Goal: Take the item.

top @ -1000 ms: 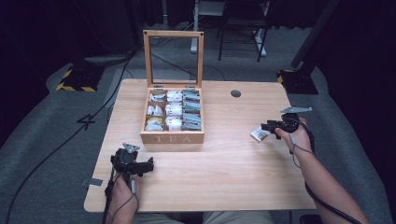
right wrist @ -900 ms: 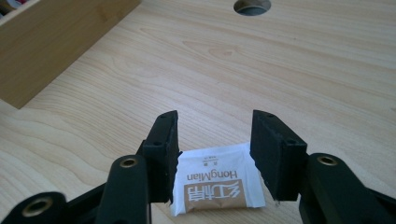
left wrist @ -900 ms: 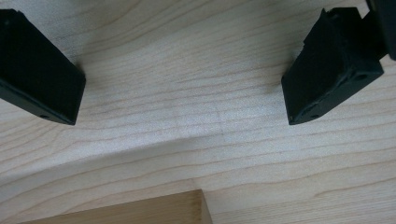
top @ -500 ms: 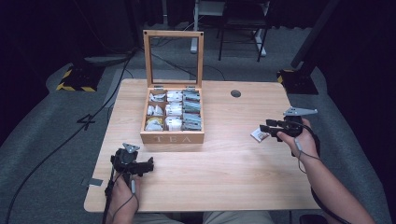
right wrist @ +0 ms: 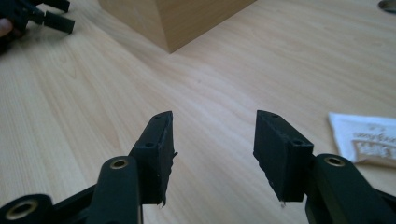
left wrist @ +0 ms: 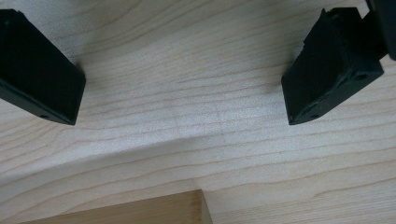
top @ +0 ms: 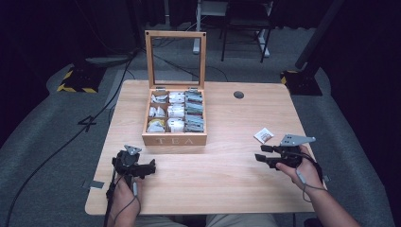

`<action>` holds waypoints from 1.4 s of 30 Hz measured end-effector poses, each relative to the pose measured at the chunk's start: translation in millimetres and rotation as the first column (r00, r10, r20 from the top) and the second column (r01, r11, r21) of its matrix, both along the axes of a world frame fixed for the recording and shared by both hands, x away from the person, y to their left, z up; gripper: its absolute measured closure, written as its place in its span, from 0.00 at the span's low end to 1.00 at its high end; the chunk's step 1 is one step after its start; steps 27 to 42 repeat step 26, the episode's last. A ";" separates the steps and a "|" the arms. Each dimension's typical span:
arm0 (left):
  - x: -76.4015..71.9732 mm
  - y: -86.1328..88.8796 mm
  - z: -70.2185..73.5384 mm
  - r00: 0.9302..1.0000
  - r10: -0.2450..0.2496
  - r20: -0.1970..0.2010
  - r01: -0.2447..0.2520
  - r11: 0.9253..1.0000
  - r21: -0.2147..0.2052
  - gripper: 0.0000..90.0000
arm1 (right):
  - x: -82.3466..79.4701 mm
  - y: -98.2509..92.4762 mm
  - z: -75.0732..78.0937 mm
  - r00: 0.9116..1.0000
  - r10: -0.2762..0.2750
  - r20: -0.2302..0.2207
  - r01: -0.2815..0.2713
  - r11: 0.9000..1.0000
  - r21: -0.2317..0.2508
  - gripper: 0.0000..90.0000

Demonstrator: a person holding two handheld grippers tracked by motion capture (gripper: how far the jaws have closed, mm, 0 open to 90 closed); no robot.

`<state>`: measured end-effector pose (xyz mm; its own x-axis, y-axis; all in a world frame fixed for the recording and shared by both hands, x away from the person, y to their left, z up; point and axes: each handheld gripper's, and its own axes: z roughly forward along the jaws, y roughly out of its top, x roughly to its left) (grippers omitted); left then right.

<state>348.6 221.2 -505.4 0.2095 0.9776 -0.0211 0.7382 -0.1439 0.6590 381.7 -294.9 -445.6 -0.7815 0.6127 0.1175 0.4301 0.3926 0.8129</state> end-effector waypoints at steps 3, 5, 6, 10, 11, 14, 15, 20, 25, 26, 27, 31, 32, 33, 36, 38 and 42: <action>0.0 0.0 0.0 1.000 0.000 0.000 0.000 1.000 0.000 0.00 | -8.7 2.8 -11.0 1.000 0.008 -0.005 -0.008 1.000 -0.003 0.53; 0.0 0.0 0.0 1.000 0.000 0.000 0.000 1.000 0.000 0.00 | -12.6 4.3 -18.2 1.000 0.008 -0.009 -0.008 1.000 -0.007 0.53; 0.0 0.0 0.0 1.000 0.000 0.000 0.000 1.000 0.000 0.00 | -14.0 4.9 -22.1 1.000 0.006 -0.010 -0.006 1.000 -0.013 0.52; 0.0 0.0 0.0 1.000 0.000 0.000 0.000 1.000 0.000 0.00 | -19.6 7.4 -41.0 1.000 -0.008 0.014 0.008 1.000 -0.012 0.52; 0.0 0.0 0.0 1.000 0.000 0.000 0.000 1.000 0.000 0.00 | -21.1 8.2 -45.5 1.000 -0.012 0.020 0.012 1.000 -0.008 0.52; 0.0 -0.2 -0.1 1.000 0.002 0.001 -0.002 1.000 -0.002 0.00 | -20.8 11.0 -51.2 1.000 0.001 0.003 -0.001 0.999 -0.049 0.52; 0.0 0.0 0.0 1.000 0.000 0.000 0.000 1.000 0.000 0.00 | -20.4 11.7 -52.5 1.000 0.001 -0.004 -0.001 0.998 -0.055 0.52; 0.0 0.0 0.0 1.000 0.000 0.000 0.000 1.000 0.000 0.00 | -21.0 15.5 -57.1 1.000 0.014 -0.008 -0.014 0.995 -0.102 0.48; 0.0 -0.2 -0.1 1.000 0.002 0.001 -0.002 1.000 -0.002 0.00 | -22.7 23.5 -58.0 0.998 0.046 0.032 -0.040 0.986 -0.160 0.37; -0.1 0.0 0.0 1.000 0.000 0.000 0.000 1.000 0.000 0.00 | -22.4 24.3 -58.0 0.999 0.045 0.030 -0.040 0.986 -0.161 0.36; -0.1 0.0 0.0 1.000 0.000 0.000 0.000 1.000 0.000 0.00 | -22.4 24.3 -58.0 0.999 0.045 0.030 -0.040 0.986 -0.161 0.36; -0.1 0.0 0.0 1.000 0.000 0.000 0.000 1.000 0.000 0.00 | -22.4 24.3 -58.0 0.999 0.045 0.030 -0.040 0.986 -0.161 0.36; -0.1 0.0 0.0 1.000 0.000 0.000 0.000 1.000 0.000 0.00 | -22.4 24.3 -58.0 0.999 0.045 0.030 -0.040 0.986 -0.161 0.36; -0.1 0.0 0.0 1.000 0.000 0.000 0.000 1.000 0.000 0.00 | -22.4 24.3 -58.0 0.999 0.045 0.030 -0.040 0.986 -0.161 0.36; -0.1 0.0 0.0 1.000 0.000 0.000 0.000 1.000 0.000 0.00 | -22.4 24.3 -58.0 0.999 0.045 0.030 -0.040 0.986 -0.161 0.36; -0.1 0.0 0.0 1.000 0.000 0.000 0.000 1.000 0.000 0.00 | -22.4 24.3 -58.0 0.999 0.045 0.030 -0.040 0.986 -0.161 0.36; -0.1 0.0 0.0 1.000 0.000 0.000 0.000 1.000 0.000 0.00 | -22.4 24.3 -58.0 0.999 0.045 0.030 -0.040 0.986 -0.161 0.36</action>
